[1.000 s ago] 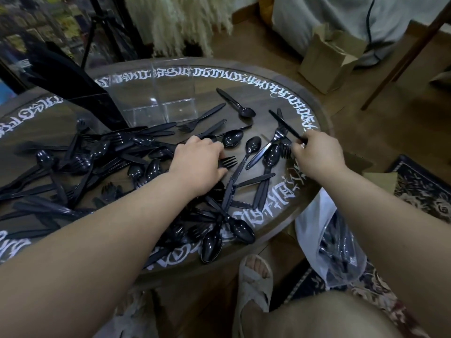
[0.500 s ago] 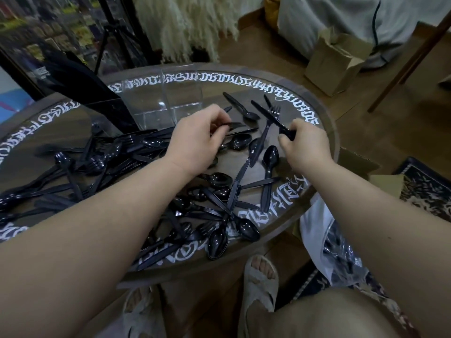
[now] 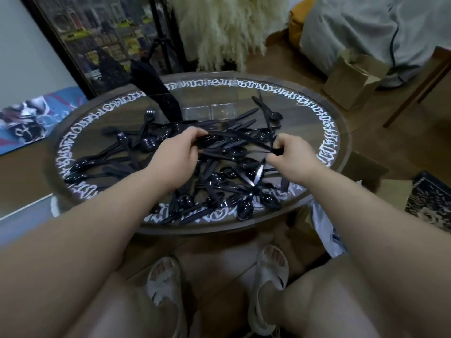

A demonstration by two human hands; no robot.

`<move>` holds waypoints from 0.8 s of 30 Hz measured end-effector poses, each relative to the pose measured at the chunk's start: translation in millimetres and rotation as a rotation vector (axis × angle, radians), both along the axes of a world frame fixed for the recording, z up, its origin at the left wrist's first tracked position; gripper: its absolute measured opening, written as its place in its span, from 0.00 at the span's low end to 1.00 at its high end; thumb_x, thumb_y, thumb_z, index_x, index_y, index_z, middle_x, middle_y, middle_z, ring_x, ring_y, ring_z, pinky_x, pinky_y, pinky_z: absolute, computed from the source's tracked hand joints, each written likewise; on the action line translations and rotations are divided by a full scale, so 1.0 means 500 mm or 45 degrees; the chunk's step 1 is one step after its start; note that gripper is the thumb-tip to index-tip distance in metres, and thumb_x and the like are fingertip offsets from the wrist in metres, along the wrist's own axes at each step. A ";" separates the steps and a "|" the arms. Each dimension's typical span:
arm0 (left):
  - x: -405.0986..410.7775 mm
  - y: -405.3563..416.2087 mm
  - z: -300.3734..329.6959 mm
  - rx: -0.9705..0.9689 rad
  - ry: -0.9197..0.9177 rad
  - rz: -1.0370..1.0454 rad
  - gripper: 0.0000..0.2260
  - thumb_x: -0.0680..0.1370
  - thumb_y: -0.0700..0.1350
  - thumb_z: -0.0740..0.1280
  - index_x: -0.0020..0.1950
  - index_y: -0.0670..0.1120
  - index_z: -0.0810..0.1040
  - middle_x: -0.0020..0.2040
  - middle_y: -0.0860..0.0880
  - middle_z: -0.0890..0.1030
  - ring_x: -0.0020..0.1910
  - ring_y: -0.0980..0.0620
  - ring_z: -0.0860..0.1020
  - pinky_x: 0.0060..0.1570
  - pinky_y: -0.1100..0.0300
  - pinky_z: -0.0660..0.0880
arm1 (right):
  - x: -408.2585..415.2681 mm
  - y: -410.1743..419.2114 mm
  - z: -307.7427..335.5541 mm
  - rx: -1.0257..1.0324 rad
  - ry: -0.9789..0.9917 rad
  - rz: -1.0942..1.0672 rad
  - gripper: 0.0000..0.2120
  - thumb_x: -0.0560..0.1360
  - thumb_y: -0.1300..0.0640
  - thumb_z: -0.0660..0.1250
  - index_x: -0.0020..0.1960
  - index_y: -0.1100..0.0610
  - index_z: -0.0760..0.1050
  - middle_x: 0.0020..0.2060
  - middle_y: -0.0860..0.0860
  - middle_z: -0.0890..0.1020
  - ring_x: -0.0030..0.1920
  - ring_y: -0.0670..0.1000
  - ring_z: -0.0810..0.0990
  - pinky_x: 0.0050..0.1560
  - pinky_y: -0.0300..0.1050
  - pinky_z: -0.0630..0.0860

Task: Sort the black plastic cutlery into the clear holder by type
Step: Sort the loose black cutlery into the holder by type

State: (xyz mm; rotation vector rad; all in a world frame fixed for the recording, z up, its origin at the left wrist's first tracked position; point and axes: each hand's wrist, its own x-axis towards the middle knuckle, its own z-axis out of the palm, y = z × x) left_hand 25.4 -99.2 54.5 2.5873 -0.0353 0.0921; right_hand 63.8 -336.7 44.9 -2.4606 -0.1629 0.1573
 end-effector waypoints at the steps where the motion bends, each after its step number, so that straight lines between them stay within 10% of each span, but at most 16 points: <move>1: -0.016 0.013 -0.003 0.020 -0.008 0.039 0.16 0.81 0.39 0.60 0.68 0.50 0.71 0.53 0.51 0.80 0.53 0.50 0.77 0.52 0.64 0.69 | -0.011 0.007 0.000 0.032 0.020 0.020 0.13 0.74 0.55 0.69 0.37 0.55 0.66 0.30 0.50 0.72 0.32 0.52 0.70 0.32 0.45 0.65; 9: -0.122 0.075 -0.030 -0.256 -0.048 0.234 0.10 0.81 0.44 0.60 0.60 0.54 0.74 0.38 0.54 0.80 0.32 0.58 0.77 0.36 0.63 0.74 | -0.089 0.034 -0.008 0.151 0.130 0.076 0.11 0.72 0.55 0.73 0.37 0.56 0.73 0.29 0.49 0.74 0.29 0.47 0.71 0.30 0.40 0.66; 15: -0.125 0.058 -0.020 -0.199 0.017 0.212 0.20 0.81 0.39 0.57 0.73 0.49 0.67 0.49 0.53 0.80 0.45 0.56 0.77 0.45 0.63 0.70 | -0.098 0.026 0.015 0.096 -0.058 0.080 0.08 0.73 0.59 0.72 0.44 0.51 0.73 0.42 0.45 0.78 0.44 0.48 0.76 0.43 0.41 0.70; 19: -0.126 0.048 -0.024 -0.247 -0.027 0.192 0.13 0.81 0.41 0.60 0.65 0.46 0.75 0.45 0.55 0.82 0.45 0.59 0.80 0.47 0.63 0.74 | -0.113 0.031 0.023 0.188 0.089 0.208 0.04 0.72 0.60 0.73 0.40 0.57 0.79 0.33 0.50 0.78 0.31 0.46 0.73 0.30 0.34 0.70; 24: -0.132 0.023 -0.030 -0.243 0.108 0.024 0.03 0.81 0.46 0.60 0.51 0.51 0.73 0.41 0.54 0.83 0.40 0.58 0.81 0.45 0.60 0.77 | -0.114 0.076 0.015 0.233 0.098 0.314 0.05 0.71 0.60 0.74 0.38 0.57 0.79 0.33 0.49 0.79 0.34 0.46 0.74 0.39 0.40 0.72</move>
